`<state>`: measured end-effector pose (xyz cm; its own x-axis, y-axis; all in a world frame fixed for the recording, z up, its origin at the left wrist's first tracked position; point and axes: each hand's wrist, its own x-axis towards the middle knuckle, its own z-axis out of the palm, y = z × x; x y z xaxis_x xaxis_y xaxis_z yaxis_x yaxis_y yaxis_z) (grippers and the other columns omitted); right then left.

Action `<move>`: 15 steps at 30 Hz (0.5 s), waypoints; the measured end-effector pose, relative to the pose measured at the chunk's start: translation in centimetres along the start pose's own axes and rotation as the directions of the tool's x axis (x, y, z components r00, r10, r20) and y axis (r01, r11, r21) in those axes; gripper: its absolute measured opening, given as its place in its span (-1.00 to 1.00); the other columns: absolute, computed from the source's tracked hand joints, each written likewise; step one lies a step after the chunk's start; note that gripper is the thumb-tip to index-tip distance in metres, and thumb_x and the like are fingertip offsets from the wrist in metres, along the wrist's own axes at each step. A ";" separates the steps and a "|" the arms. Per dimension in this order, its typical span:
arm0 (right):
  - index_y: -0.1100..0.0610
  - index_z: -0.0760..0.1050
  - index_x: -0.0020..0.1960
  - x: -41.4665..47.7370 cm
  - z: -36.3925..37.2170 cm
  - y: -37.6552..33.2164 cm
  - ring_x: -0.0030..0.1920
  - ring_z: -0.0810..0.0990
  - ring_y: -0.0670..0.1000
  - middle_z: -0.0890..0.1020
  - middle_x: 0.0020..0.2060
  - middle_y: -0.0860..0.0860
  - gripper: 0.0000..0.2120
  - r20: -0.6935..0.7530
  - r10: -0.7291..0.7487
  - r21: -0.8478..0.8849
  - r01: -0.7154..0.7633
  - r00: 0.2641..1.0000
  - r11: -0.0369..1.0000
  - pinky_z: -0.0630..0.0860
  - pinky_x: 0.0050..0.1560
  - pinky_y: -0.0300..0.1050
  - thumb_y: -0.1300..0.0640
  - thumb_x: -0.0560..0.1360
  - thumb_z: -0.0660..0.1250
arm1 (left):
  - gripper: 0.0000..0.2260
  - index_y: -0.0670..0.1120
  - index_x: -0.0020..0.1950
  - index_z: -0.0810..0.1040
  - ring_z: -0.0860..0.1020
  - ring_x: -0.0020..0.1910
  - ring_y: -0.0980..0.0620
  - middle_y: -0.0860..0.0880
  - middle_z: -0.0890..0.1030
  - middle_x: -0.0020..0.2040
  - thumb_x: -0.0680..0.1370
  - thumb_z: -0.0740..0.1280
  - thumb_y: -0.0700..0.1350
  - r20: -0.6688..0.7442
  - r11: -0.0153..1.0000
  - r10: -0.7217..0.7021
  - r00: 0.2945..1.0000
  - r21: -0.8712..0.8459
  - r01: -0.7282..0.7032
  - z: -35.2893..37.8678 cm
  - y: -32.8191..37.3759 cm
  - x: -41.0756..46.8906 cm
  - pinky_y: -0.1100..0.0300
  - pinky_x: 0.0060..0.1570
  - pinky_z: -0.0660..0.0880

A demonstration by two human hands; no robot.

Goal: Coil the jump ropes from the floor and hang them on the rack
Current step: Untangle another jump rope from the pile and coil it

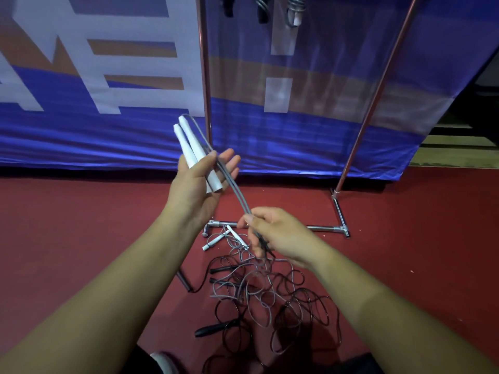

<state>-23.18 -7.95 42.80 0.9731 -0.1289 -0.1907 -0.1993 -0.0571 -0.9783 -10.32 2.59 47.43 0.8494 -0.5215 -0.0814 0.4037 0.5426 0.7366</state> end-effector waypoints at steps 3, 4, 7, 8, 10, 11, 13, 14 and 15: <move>0.22 0.49 0.04 -0.1 0.4 0.0 -0.36 0.59 0.09 0.46 -0.47 0.04 -0.76 0.002 -0.049 -0.080 0.049 0.999 0.996 0.47 -0.26 -0.17 0.14 0.69 0.10 | -0.70 -0.24 0.36 0.35 0.69 0.07 -0.15 -0.20 0.69 0.09 0.63 0.19 -0.31 -0.037 0.998 -0.042 0.998 -0.053 0.040 -0.6 0.7 0.4 0.00 0.10 0.62; 0.25 0.49 0.05 -0.2 0.6 0.0 -0.34 0.60 0.10 0.46 -0.46 0.05 -0.75 0.009 -0.046 -0.084 0.047 0.999 0.995 0.49 -0.20 -0.12 0.13 0.69 0.09 | -0.73 -0.28 0.33 0.41 0.69 0.08 -0.11 -0.17 0.70 0.09 0.64 0.19 -0.28 -0.032 0.996 -0.077 0.997 -0.056 0.075 -0.5 0.9 0.4 0.03 0.12 0.60; 0.31 0.41 0.04 -0.4 1.0 0.2 -0.43 0.54 0.07 0.44 -0.44 0.06 -0.76 0.025 -0.008 -0.037 0.009 1.000 0.999 0.43 -0.23 -0.01 0.13 0.69 0.11 | -0.84 -0.20 0.14 0.52 0.67 0.13 -0.09 -0.13 0.70 0.10 0.66 0.20 -0.16 -0.002 0.994 -0.106 0.994 -0.034 0.106 -0.2 1.2 -0.1 0.04 0.19 0.55; 0.28 0.39 0.02 -0.4 1.1 0.1 -0.47 0.50 0.05 0.44 -0.45 0.05 -0.77 0.020 -0.002 -0.030 0.002 1.000 1.000 0.40 -0.30 -0.04 0.12 0.69 0.12 | -0.83 -0.17 0.14 0.53 0.66 0.15 -0.11 -0.13 0.70 0.10 0.66 0.20 -0.13 0.007 0.994 -0.101 0.995 -0.038 0.101 -0.1 1.3 -0.2 0.02 0.22 0.53; 0.23 0.39 0.00 -0.4 1.3 -0.1 -0.53 0.41 0.00 0.47 -0.46 0.05 -0.80 0.006 -0.002 -0.033 0.002 1.000 0.999 0.33 -0.44 -0.17 0.11 0.69 0.12 | -0.79 -0.10 0.17 0.54 0.64 0.19 -0.11 -0.14 0.69 0.15 0.66 0.21 -0.04 0.017 0.994 -0.098 0.995 -0.044 0.099 -0.3 1.5 -0.2 0.00 0.30 0.48; 0.22 0.41 0.00 -0.4 1.4 -0.2 -0.55 0.38 -0.02 0.48 -0.46 0.07 -0.79 0.005 -0.006 -0.033 0.006 1.000 0.999 0.30 -0.49 -0.22 0.11 0.69 0.11 | -0.78 -0.05 0.19 0.56 0.62 0.22 -0.10 -0.14 0.67 0.17 0.66 0.21 0.00 0.015 0.994 -0.100 0.995 -0.040 0.100 -0.4 1.6 -0.1 -0.01 0.33 0.45; 0.19 0.45 -0.01 -0.4 1.5 -0.4 -0.59 0.34 -0.05 0.50 -0.44 0.10 -0.77 0.020 -0.006 -0.036 0.007 1.000 0.999 0.26 -0.54 -0.25 0.11 0.69 0.10 | -0.78 0.09 0.19 0.58 0.60 0.22 -0.10 -0.11 0.67 0.13 0.65 0.21 0.10 0.002 0.994 -0.108 0.994 -0.017 0.108 -0.7 1.5 0.1 -0.01 0.36 0.40; 0.18 0.47 -0.01 -0.4 1.7 -0.4 -0.59 0.33 -0.06 0.49 -0.45 0.10 -0.76 0.033 -0.002 -0.048 0.004 0.999 0.999 0.26 -0.53 -0.25 0.11 0.70 0.09 | -0.79 0.15 0.18 0.58 0.60 0.20 -0.10 -0.08 0.67 0.04 0.64 0.21 0.13 -0.003 0.994 -0.113 0.994 -0.004 0.113 -0.8 1.4 0.2 0.00 0.34 0.39; 0.17 0.49 0.00 -0.5 1.9 -0.4 -0.60 0.31 -0.07 0.49 -0.45 0.09 -0.75 0.046 0.003 -0.068 0.000 0.999 0.998 0.25 -0.52 -0.22 0.10 0.70 0.09 | -0.80 0.18 0.17 0.56 0.62 0.17 -0.11 -0.04 0.65 -0.04 0.63 0.22 0.14 -0.005 0.993 -0.119 0.993 0.000 0.119 -0.9 1.2 0.2 0.00 0.29 0.39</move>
<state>-23.37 -5.99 43.11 0.9768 -0.0835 -0.1972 -0.2066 -0.1244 -0.9705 -9.39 3.75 47.68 0.7969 -0.5792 -0.1716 0.5018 0.4765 0.7219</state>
